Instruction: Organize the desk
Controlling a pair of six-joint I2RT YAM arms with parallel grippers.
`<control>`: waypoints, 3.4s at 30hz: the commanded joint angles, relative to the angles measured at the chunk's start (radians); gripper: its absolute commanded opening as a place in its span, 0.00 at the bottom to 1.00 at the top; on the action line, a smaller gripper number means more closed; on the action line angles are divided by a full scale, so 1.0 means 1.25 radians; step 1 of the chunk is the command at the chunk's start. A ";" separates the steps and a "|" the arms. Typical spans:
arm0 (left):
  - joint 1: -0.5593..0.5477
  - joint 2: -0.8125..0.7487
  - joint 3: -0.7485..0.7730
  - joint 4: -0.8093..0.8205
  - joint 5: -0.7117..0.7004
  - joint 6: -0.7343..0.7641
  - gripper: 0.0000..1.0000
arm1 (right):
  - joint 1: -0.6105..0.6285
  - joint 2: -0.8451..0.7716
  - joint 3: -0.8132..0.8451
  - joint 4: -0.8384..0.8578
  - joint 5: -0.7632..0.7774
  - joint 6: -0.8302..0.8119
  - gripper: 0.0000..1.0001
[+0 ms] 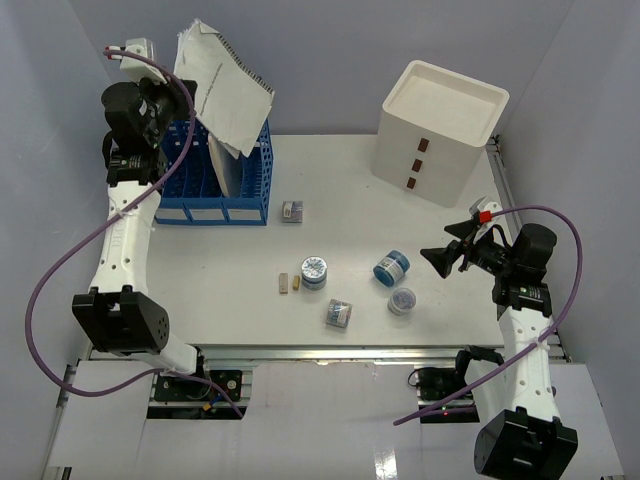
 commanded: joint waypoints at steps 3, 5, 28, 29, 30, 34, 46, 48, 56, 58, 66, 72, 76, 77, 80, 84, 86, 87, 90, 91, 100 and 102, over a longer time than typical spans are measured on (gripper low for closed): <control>0.015 -0.041 -0.006 0.027 -0.010 0.043 0.00 | -0.001 -0.010 -0.006 0.023 -0.014 -0.011 0.94; 0.014 -0.052 -0.005 0.026 -0.021 0.052 0.00 | -0.001 -0.010 -0.006 0.023 -0.016 -0.010 0.94; 0.015 -0.227 0.022 0.056 -0.152 0.130 0.00 | -0.001 -0.010 -0.012 0.028 -0.013 -0.009 0.95; 0.015 -0.228 0.033 0.055 -0.168 0.141 0.00 | -0.001 -0.009 -0.012 0.028 -0.013 -0.009 0.94; 0.015 -0.226 0.043 0.056 -0.180 0.157 0.00 | -0.001 -0.009 -0.013 0.029 -0.014 -0.009 0.94; 0.015 -0.198 0.089 0.051 -0.247 0.198 0.00 | -0.001 -0.008 -0.015 0.030 -0.014 -0.007 0.95; 0.014 -0.100 0.064 0.097 -0.277 0.290 0.00 | -0.001 -0.003 -0.016 0.029 -0.002 -0.013 0.95; 0.015 -0.091 0.036 0.112 -0.276 0.299 0.00 | -0.001 -0.003 -0.016 0.029 -0.001 -0.015 0.95; 0.023 -0.075 -0.063 0.159 -0.254 0.281 0.00 | -0.001 -0.005 -0.015 0.028 -0.001 -0.016 0.95; 0.025 -0.073 -0.083 0.163 -0.246 0.267 0.00 | -0.001 -0.005 -0.015 0.028 -0.001 -0.016 0.95; 0.032 -0.075 -0.128 0.157 -0.140 0.191 0.00 | -0.002 -0.008 -0.013 0.027 -0.001 -0.017 0.95; 0.032 -0.078 -0.137 0.150 -0.069 0.136 0.00 | -0.001 -0.008 -0.013 0.028 0.000 -0.017 0.95; 0.033 -0.078 -0.138 0.142 -0.050 0.131 0.00 | -0.001 -0.009 -0.013 0.028 -0.001 -0.017 0.95; 0.032 -0.078 -0.140 0.139 -0.043 0.129 0.00 | -0.001 -0.009 -0.013 0.028 -0.001 -0.017 0.95; 0.033 -0.078 -0.148 0.136 -0.030 0.120 0.00 | -0.001 -0.009 -0.013 0.028 -0.002 -0.017 0.95; 0.039 -0.071 -0.153 0.122 -0.012 0.111 0.00 | -0.001 -0.008 -0.013 0.027 -0.002 -0.017 0.95; 0.056 -0.064 -0.156 0.119 0.007 0.090 0.00 | -0.001 -0.009 -0.013 0.028 -0.003 -0.017 0.95; 0.069 -0.058 -0.159 0.119 0.022 0.079 0.00 | -0.001 -0.009 -0.013 0.028 -0.003 -0.018 0.95; 0.094 -0.055 -0.183 0.133 0.044 0.041 0.00 | -0.001 -0.009 -0.013 0.028 -0.003 -0.017 0.95; 0.102 -0.056 -0.190 0.138 0.041 0.040 0.00 | -0.001 -0.009 -0.013 0.027 -0.003 -0.017 0.95; 0.121 -0.064 -0.205 0.147 0.014 0.053 0.00 | -0.001 -0.007 -0.013 0.027 -0.009 -0.016 0.95; 0.125 -0.054 -0.220 0.157 -0.002 0.068 0.00 | -0.001 -0.009 -0.013 0.028 -0.008 -0.016 0.95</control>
